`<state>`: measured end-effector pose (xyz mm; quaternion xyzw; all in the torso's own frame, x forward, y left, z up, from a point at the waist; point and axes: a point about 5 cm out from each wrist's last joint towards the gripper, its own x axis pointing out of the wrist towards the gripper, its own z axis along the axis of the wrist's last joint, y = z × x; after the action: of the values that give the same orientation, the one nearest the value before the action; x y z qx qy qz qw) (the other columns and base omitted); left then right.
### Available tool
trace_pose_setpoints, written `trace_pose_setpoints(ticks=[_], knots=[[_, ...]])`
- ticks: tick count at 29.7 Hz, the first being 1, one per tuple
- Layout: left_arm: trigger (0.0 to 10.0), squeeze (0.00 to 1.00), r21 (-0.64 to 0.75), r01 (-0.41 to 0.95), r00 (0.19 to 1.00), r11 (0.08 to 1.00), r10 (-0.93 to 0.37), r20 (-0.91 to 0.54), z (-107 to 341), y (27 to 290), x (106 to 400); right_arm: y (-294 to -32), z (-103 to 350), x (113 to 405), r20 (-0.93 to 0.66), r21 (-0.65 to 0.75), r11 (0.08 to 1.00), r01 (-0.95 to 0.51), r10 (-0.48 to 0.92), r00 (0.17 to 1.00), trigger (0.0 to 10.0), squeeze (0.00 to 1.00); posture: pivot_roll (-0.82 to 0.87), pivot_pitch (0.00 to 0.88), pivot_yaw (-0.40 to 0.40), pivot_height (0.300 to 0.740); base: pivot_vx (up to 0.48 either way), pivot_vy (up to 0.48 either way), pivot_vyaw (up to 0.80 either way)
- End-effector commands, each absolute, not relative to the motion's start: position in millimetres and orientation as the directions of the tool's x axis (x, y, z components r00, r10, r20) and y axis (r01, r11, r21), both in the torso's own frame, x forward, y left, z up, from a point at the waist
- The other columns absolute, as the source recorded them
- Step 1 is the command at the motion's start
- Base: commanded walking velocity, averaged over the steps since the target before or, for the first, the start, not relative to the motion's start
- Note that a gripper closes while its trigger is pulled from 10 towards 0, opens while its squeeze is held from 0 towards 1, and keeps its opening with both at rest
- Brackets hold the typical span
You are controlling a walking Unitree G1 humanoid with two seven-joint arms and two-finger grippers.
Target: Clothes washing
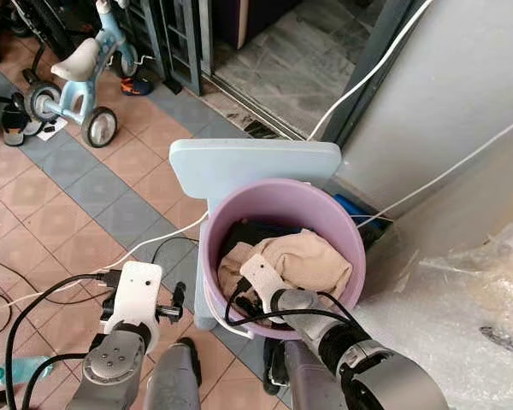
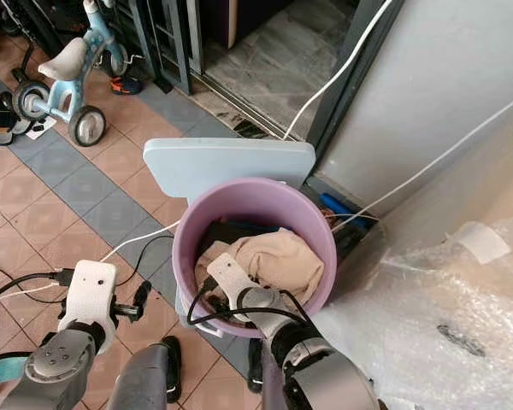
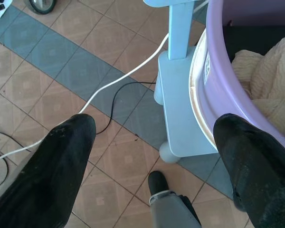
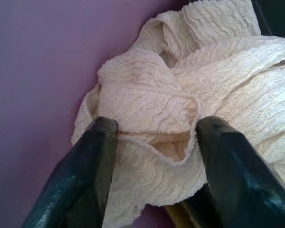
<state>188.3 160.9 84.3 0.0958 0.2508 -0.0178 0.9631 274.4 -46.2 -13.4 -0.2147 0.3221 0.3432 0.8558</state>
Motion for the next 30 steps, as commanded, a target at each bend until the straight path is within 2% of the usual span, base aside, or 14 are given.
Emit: trace_pose_setpoints(ticks=[1, 6, 14, 30], knots=[[10.0, 0.0, 0.175, 0.09, 0.858, 0.98, 0.013, -0.514, 77.5, 161.2, 187.0, -53.6, -20.2, 270.0, -0.728, -0.222, 0.625, -0.749, 0.405, 0.553, 0.0, 0.0, 0.15, 0.242, -0.075, 0.74, 0.0, 0.0, 0.0], [10.0, 0.0, 0.178, 0.092, 0.861, 0.98, 0.011, -0.508, 75.7, 161.0, 191.9, -63.6, -15.7, 278.5, -0.716, -0.301, 0.599, -0.742, 0.372, 0.59, 0.0, 0.0, 0.14, 0.224, -0.075, 0.74, 0.0, 0.0, 0.0], [10.0, 0.0, 0.179, 0.091, 0.867, 0.98, 0.01, -0.498, 75.4, 160.6, 198.1, -69.9, -20.5, 274.5, -0.728, -0.256, 0.633, -0.73, 0.371, 0.577, 0.0, 0.0, 0.14, 0.205, -0.077, 0.74, 0.0, 0.0, 0.0], [10.0, 0.0, 0.175, 0.083, 0.867, 0.981, 0.016, -0.499, 74.3, 159.6, 193.7, -72.2, -32.0, 261.3, -0.764, -0.184, 0.662, -0.727, 0.369, 0.529, 0.0, 0.0, 0.14, 0.225, -0.088, 0.74, 0.0, 0.0, 0.0]])
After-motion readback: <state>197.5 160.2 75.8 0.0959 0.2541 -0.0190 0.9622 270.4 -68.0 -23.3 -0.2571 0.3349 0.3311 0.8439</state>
